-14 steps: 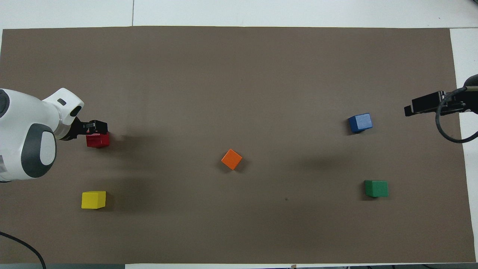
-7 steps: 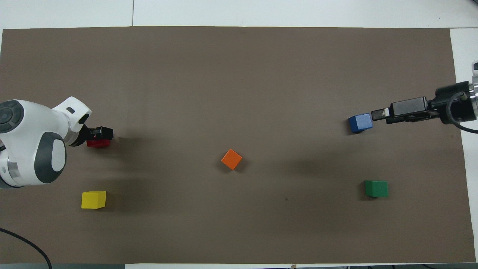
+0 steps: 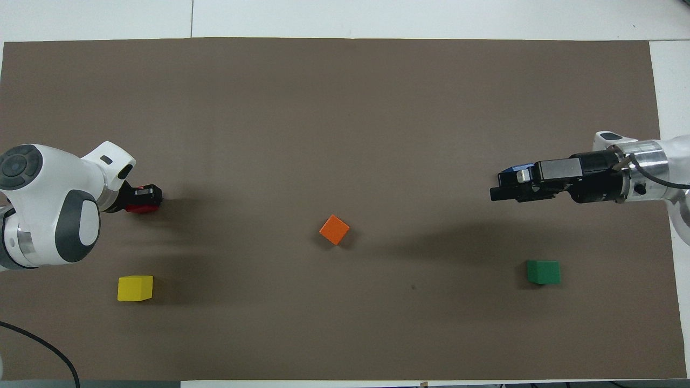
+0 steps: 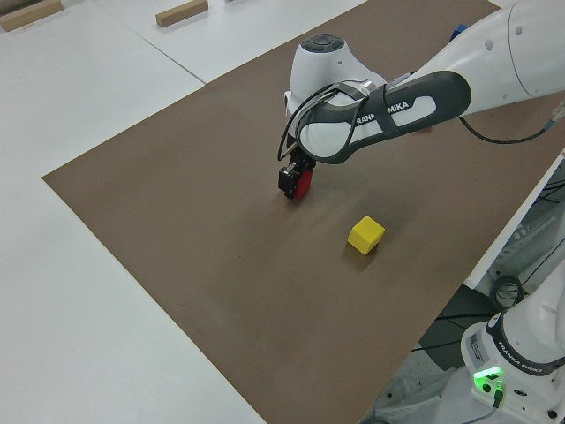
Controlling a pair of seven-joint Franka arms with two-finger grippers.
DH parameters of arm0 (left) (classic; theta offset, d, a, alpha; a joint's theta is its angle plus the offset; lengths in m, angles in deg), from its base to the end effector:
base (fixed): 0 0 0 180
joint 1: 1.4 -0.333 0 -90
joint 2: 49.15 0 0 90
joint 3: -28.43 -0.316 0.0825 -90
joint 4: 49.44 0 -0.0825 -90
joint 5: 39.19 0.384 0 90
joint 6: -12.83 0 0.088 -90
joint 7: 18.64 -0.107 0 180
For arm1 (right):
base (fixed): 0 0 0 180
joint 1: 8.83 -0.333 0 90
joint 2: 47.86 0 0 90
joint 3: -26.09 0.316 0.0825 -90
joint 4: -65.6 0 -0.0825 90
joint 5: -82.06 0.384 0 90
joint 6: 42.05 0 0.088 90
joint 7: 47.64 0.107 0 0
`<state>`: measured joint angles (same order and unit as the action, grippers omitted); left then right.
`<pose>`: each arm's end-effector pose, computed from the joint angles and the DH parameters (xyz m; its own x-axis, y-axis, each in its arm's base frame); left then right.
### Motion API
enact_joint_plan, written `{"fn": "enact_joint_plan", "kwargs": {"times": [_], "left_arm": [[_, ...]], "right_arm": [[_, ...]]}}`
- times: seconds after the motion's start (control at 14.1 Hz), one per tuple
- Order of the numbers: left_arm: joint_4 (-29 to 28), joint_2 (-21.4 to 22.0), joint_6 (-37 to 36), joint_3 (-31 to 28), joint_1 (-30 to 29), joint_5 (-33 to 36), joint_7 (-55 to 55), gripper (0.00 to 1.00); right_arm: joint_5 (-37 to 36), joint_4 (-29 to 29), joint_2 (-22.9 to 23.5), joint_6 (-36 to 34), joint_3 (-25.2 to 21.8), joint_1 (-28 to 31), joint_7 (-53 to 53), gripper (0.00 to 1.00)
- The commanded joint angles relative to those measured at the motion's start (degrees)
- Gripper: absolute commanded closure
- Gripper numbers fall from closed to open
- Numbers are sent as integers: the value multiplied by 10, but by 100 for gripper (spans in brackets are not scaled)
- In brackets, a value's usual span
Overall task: Transfer red block to right arm and stack on blue block
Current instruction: 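Grasp the red cube with the left gripper while the right gripper advances, then carry the red cube toward the right gripper with the left gripper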
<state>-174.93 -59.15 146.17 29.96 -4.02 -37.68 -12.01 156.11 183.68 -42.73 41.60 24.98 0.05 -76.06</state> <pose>0.5480 0.0110 0.3037 0.9925 0.1166 -0.0357 0.1160 -0.9931 -0.0181 0.5342 0.0194 0.4308 0.9915 0.0530 -0.1186 -0.1076 -0.1768 -0.9784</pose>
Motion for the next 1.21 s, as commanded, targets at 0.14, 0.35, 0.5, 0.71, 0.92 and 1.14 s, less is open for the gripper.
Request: {"fn": "enact_joint_plan", "kwargs": {"times": [0.14,0.35,0.5,0.71,0.92,1.14], "left_arm": [[92,-7,-122,-1,1,-53,87,100],[169,-7,-254,-3,-5,-73,183,100],[183,4,-279,-2,-4,-127,261,100],[212,23,-347,-1,-3,-200,354,100],[221,43,-374,0,-1,-308,513,100],[219,51,-368,14,18,-350,652,100]], "right_arm": [[105,15,91,-79,6,8,-113,0],[156,13,133,-91,9,-14,-97,0],[186,9,155,-116,22,-15,-59,0],[207,5,173,-149,23,-38,-34,0],[221,-14,188,-174,23,-47,-33,0],[237,-25,191,-172,23,-62,-33,0]]}}
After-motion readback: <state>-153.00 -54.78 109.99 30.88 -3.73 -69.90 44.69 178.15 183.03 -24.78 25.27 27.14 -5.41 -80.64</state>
